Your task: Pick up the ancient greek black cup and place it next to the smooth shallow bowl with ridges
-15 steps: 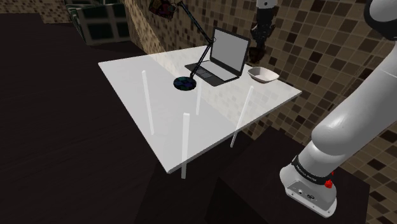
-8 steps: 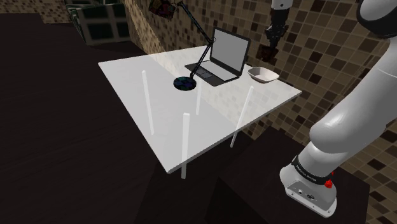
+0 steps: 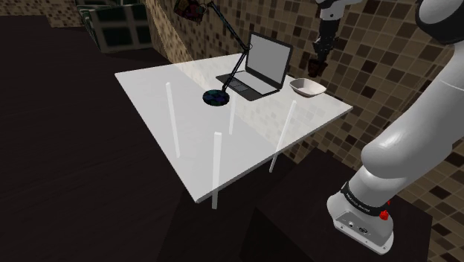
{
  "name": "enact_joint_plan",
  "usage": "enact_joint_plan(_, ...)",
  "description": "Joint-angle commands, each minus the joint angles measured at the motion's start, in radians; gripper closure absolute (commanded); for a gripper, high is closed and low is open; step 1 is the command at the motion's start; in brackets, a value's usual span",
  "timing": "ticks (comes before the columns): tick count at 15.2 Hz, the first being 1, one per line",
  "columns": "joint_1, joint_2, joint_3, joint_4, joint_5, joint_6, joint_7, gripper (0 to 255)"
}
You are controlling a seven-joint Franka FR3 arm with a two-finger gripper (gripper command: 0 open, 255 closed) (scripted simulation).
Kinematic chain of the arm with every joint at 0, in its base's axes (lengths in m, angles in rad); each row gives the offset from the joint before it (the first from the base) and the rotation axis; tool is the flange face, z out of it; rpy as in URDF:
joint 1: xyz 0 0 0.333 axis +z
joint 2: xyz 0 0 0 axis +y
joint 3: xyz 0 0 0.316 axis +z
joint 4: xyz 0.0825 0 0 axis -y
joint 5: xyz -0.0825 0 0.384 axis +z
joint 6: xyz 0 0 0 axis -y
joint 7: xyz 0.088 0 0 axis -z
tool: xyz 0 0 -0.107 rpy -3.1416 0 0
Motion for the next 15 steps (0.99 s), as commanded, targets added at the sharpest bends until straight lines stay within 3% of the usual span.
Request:
enact_joint_plan(1, 0.000, 0.001, 0.000, -0.024, 0.000, 0.025, 0.004, 255)
enact_joint_plan(15, -0.004, 0.022, -0.004, -0.187, -0.005, 0.207, 0.031, 255)
